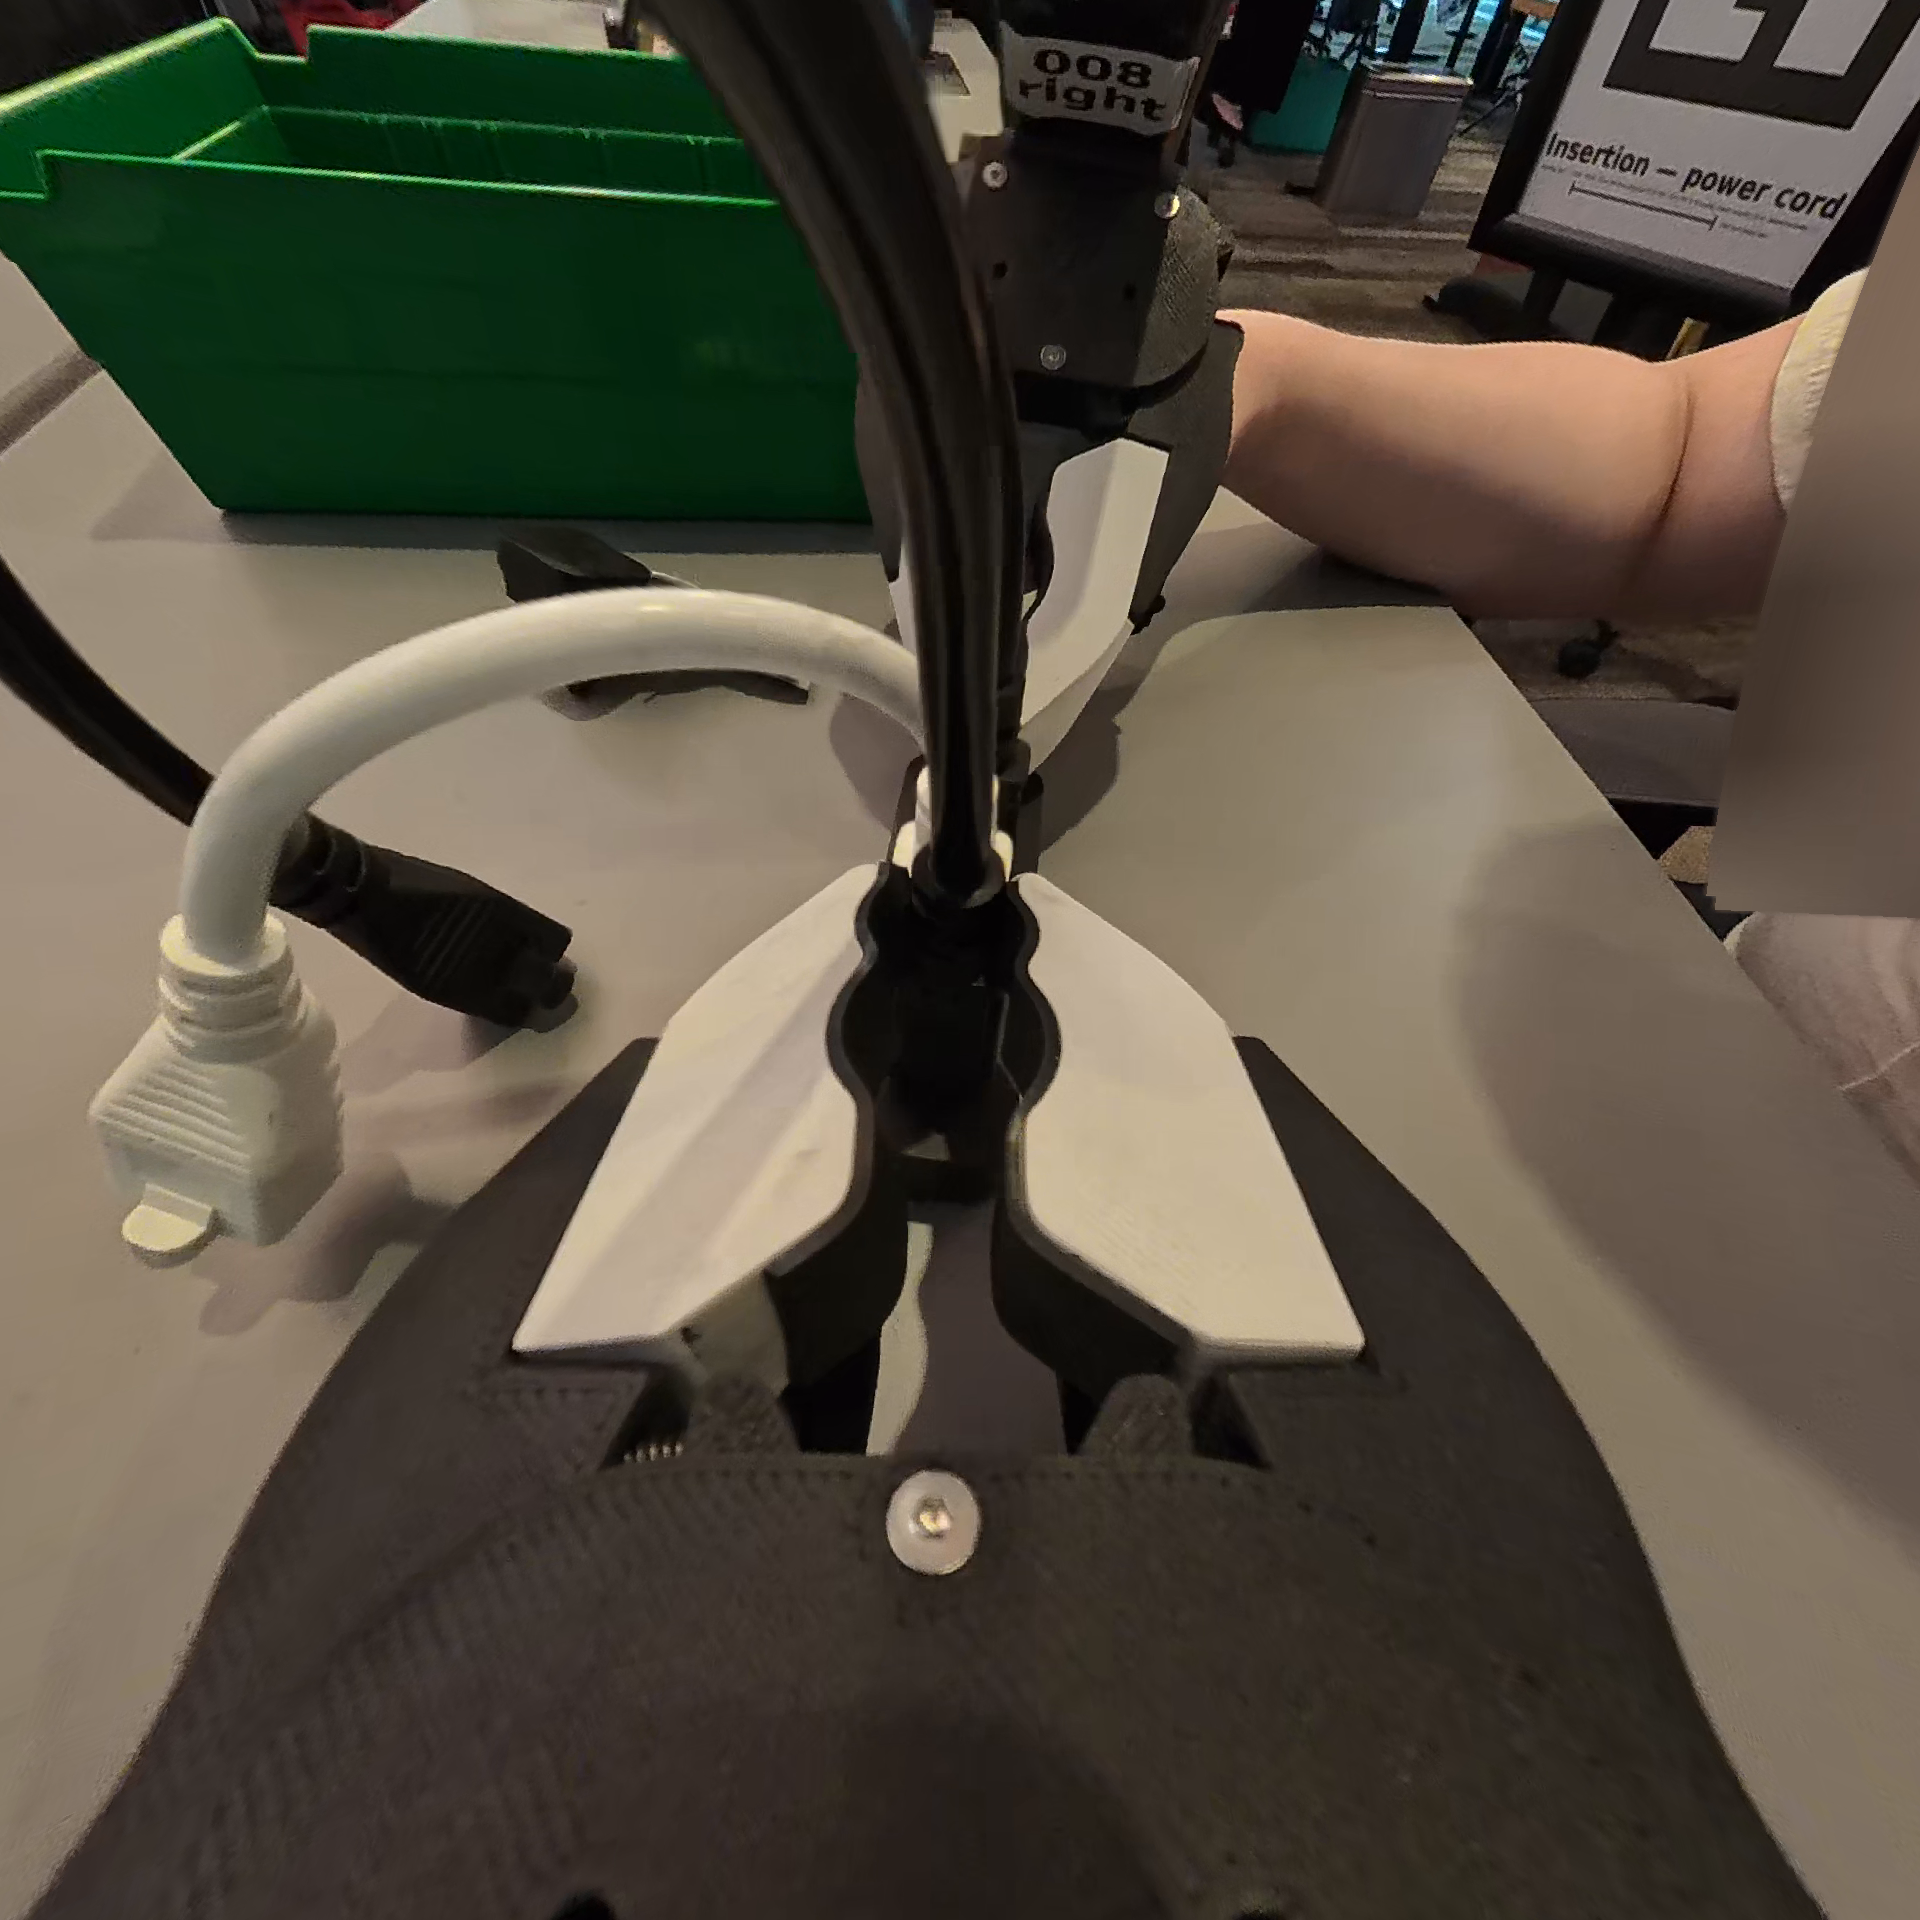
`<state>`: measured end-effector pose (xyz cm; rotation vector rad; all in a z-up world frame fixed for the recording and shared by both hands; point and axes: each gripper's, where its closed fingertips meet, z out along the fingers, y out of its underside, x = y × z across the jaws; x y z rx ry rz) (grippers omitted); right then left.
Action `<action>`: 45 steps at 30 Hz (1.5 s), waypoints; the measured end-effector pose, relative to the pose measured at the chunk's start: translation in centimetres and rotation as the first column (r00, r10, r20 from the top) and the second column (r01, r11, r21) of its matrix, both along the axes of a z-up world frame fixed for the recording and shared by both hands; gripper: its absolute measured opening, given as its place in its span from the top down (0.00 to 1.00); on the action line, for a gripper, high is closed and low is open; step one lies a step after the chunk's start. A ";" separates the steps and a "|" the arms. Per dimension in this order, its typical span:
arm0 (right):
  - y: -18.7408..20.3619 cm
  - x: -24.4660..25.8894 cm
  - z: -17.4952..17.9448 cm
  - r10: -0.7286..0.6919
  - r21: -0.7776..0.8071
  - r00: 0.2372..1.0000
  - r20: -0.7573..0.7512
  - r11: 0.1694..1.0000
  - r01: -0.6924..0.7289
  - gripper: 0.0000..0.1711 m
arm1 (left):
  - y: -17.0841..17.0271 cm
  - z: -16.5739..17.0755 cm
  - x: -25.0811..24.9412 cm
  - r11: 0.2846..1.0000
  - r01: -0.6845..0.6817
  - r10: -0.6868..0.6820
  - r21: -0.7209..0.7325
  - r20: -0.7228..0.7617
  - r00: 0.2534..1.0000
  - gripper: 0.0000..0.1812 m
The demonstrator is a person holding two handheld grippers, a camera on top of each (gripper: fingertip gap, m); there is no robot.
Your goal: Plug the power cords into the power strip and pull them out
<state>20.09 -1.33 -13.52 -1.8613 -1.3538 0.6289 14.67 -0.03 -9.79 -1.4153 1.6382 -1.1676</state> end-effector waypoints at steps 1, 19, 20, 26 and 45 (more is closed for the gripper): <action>0.0 0.0 0.0 0.000 0.003 1.000 0.004 1.000 0.000 0.97 | 0.0 0.0 -0.2 1.000 0.000 0.000 -0.007 0.006 1.000 0.89; -0.1 0.0 0.0 -0.002 0.001 1.000 0.006 1.000 0.002 0.97 | -0.1 0.0 -0.4 1.000 -0.008 0.009 -0.021 0.020 1.000 0.89; -0.1 0.0 0.0 -0.002 0.000 1.000 0.007 1.000 0.002 0.97 | -0.1 0.0 -0.4 1.000 -0.011 0.011 -0.026 0.023 1.000 0.89; -0.1 0.0 0.0 -0.002 -0.002 1.000 0.007 1.000 0.002 0.97 | -0.2 -0.1 0.0 1.000 -0.001 0.001 -0.001 -0.007 1.000 0.89; -0.5 -0.6 4.7 0.021 0.143 0.992 -0.127 0.990 -0.003 0.98 | 0.9 1.5 -2.9 0.980 -0.193 0.191 0.041 0.056 0.980 0.81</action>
